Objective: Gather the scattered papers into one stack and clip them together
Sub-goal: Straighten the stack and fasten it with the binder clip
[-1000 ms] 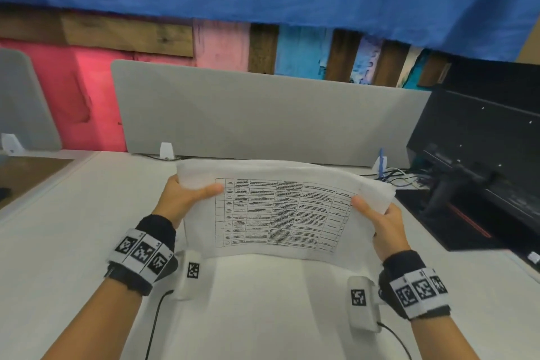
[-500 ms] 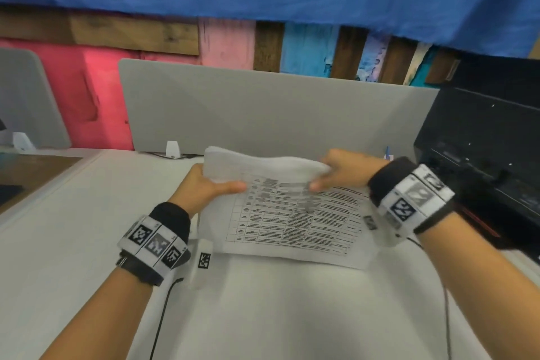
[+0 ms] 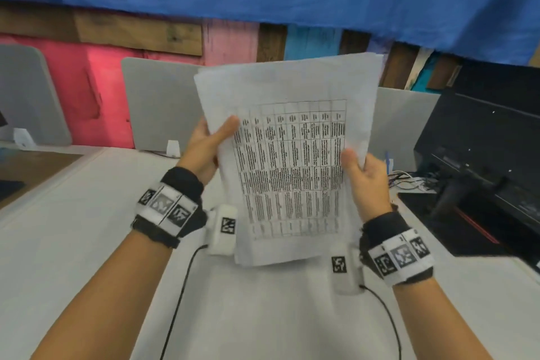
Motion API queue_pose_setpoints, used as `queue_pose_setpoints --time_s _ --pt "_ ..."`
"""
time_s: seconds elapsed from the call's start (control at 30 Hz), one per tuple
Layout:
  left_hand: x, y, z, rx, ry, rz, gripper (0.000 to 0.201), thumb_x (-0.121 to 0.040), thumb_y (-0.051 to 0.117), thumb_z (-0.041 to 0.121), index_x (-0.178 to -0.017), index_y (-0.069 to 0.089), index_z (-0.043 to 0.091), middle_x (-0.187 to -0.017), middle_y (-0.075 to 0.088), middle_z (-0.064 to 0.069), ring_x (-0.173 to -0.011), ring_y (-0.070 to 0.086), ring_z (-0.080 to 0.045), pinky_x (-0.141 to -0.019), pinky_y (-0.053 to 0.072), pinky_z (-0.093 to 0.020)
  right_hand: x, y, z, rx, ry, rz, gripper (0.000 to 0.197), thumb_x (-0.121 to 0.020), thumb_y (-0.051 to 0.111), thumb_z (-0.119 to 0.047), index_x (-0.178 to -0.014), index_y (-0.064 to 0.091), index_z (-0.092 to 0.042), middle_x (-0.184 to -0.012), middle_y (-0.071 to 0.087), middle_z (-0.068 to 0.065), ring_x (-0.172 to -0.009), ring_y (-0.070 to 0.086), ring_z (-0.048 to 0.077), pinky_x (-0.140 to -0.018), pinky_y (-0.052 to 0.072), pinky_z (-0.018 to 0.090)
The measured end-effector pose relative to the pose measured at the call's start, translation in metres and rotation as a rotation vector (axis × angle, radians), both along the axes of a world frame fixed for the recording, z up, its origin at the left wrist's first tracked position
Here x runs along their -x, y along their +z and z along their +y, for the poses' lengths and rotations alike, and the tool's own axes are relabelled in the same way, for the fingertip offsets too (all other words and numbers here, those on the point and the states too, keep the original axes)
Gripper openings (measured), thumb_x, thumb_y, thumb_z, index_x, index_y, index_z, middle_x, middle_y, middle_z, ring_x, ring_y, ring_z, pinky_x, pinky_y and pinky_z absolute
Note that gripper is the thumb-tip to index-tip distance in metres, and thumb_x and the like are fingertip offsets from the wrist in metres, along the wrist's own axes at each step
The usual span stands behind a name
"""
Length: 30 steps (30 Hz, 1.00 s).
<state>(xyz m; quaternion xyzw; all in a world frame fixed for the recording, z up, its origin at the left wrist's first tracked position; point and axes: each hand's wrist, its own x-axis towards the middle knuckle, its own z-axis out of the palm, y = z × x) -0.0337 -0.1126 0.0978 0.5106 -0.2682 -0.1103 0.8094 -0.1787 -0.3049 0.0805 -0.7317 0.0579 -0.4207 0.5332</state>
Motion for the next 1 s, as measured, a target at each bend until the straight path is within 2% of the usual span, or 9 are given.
queue_pose_setpoints --time_s 0.13,0.23,0.37,0.47,0.6,0.73,0.83,0.93,1.0 --pt "0.016 0.029 -0.016 -0.089 0.150 -0.146 0.015 -0.078 0.069 0.007 -0.084 0.064 0.020 -0.075 0.072 0.011 -0.071 0.069 -0.004 -0.079 0.057 -0.026 -0.004 -0.013 0.002 -0.166 -0.013 -0.087 0.013 -0.090 0.051 -0.022 -0.093 0.062 -0.014 -0.073 0.070 -0.020 -0.073 0.063 -0.015 -0.065 0.048 0.004" --pt "0.018 0.024 -0.016 -0.138 0.166 -0.182 0.022 -0.073 0.073 0.006 -0.085 0.063 0.022 -0.072 0.073 0.013 -0.072 0.070 -0.003 -0.074 0.057 -0.022 -0.005 -0.015 -0.001 -0.205 0.046 -0.091 0.047 -0.057 0.069 -0.060 -0.087 0.064 -0.023 -0.075 0.072 -0.024 -0.076 0.067 -0.007 -0.065 0.052 0.010" --pt "0.011 0.013 -0.006 -0.216 0.070 -0.117 0.087 -0.043 0.088 0.026 -0.121 0.054 0.009 -0.113 0.067 -0.007 -0.103 0.066 -0.022 -0.089 0.054 -0.036 -0.010 -0.008 -0.008 -0.252 0.139 -0.058 0.068 -0.033 0.079 -0.065 -0.086 0.067 -0.024 -0.079 0.075 -0.014 -0.077 0.070 0.003 -0.068 0.057 0.021" --pt "0.002 0.012 0.000 -0.291 -0.009 -0.118 0.092 -0.031 0.089 0.046 -0.111 0.060 0.013 -0.098 0.073 0.000 -0.088 0.071 -0.014 -0.079 0.059 -0.031 -0.012 -0.002 -0.011 -0.283 0.197 -0.021 0.075 -0.026 0.080 -0.065 -0.087 0.066 -0.022 -0.078 0.075 -0.011 -0.077 0.071 0.008 -0.069 0.058 0.026" --pt "0.014 0.019 -0.012 -0.253 0.133 -0.104 0.031 -0.069 0.077 0.014 -0.097 0.064 0.012 -0.094 0.070 -0.005 -0.089 0.068 -0.022 -0.090 0.053 -0.043 -0.018 0.006 -0.003 -0.255 0.111 -0.080 0.071 -0.028 0.074 -0.073 -0.078 0.066 -0.024 -0.070 0.073 -0.017 -0.071 0.068 -0.001 -0.074 0.057 0.023" --pt "0.017 0.025 -0.016 -0.183 0.161 -0.104 0.029 -0.071 0.075 0.011 -0.097 0.064 0.011 -0.098 0.069 -0.008 -0.095 0.066 -0.025 -0.087 0.054 -0.037 -0.021 0.016 -0.007 -0.273 0.113 -0.114 0.065 -0.026 0.076 -0.070 -0.074 0.068 -0.025 -0.070 0.074 -0.015 -0.071 0.069 0.002 -0.074 0.057 0.028" --pt "0.016 0.020 -0.014 -0.202 0.134 -0.119 0.023 -0.072 0.073 0.009 -0.092 0.063 0.014 -0.094 0.068 -0.006 -0.092 0.066 -0.025 -0.086 0.054 -0.037 -0.015 0.019 -0.010 -0.263 0.144 -0.079 0.074 -0.025 0.077 -0.069 -0.081 0.064 -0.022 -0.067 0.074 -0.012 -0.065 0.070 0.004 -0.060 0.058 0.023" --pt "0.015 0.017 -0.014 -0.226 0.108 -0.132 0.016 -0.075 0.070 0.009 -0.087 0.063 0.017 -0.089 0.068 -0.003 -0.085 0.066 -0.020 -0.084 0.054 -0.034 -0.013 0.028 -0.010 -0.250 0.137 -0.120 0.061 -0.043 0.071 -0.065 -0.082 0.061 -0.019 -0.064 0.072 -0.013 -0.060 0.068 0.002 -0.053 0.054 0.019" --pt "0.014 0.018 -0.014 -0.227 0.106 -0.141 0.013 -0.076 0.069 0.009 -0.084 0.063 0.017 -0.086 0.068 -0.001 -0.079 0.066 -0.015 -0.080 0.055 -0.031 -0.015 0.038 -0.010 -0.262 0.095 -0.187 0.038 -0.070 0.060 -0.052 -0.075 0.057 -0.014 -0.056 0.067 -0.013 -0.054 0.062 -0.001 -0.050 0.050 0.016"
